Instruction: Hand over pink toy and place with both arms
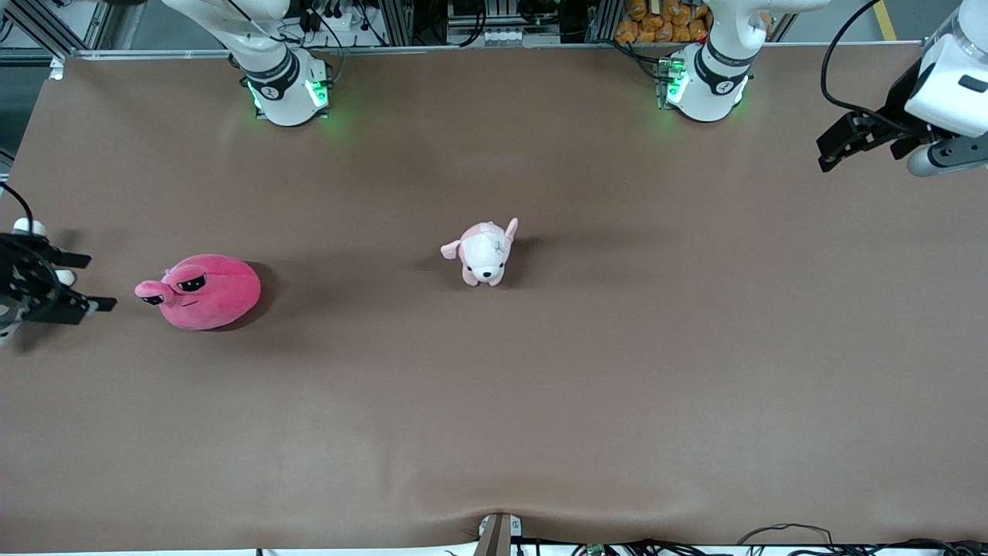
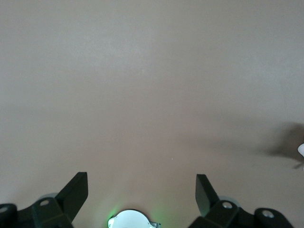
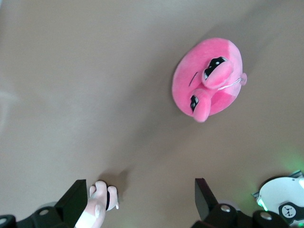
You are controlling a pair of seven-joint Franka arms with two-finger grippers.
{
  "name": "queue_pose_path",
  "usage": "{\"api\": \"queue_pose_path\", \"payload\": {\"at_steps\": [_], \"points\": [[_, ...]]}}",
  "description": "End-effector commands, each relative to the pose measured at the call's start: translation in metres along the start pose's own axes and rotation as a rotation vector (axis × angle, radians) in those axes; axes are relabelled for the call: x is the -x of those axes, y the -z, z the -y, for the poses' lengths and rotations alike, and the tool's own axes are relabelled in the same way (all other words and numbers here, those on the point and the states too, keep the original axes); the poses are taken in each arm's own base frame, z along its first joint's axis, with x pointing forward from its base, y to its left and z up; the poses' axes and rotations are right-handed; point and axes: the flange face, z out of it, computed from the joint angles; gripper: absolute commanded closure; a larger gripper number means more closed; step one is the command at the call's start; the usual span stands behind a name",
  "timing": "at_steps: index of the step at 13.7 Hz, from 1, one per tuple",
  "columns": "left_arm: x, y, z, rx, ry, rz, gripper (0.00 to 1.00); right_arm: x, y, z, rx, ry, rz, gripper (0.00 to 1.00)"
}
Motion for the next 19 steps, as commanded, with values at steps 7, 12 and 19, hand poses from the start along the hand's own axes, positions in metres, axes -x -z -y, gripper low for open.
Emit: {"api": "queue_pose_path", "payload": {"at_steps": [7, 12, 19], "points": [[-0.005, -0.001, 0.007, 0.004, -0.006, 0.026, 0.00, 0.147, 0.073, -0.033, 0.214, 0.695, -0.173, 0.00], [-0.006, -0.003, 0.007, 0.005, -0.008, 0.030, 0.00, 0.175, 0.049, -0.047, 0.243, 0.793, -0.242, 0.00], [-0.007, -0.005, 0.008, 0.004, -0.007, 0.034, 0.00, 0.178, 0.056, -0.042, 0.271, 0.787, -0.274, 0.00]]}}
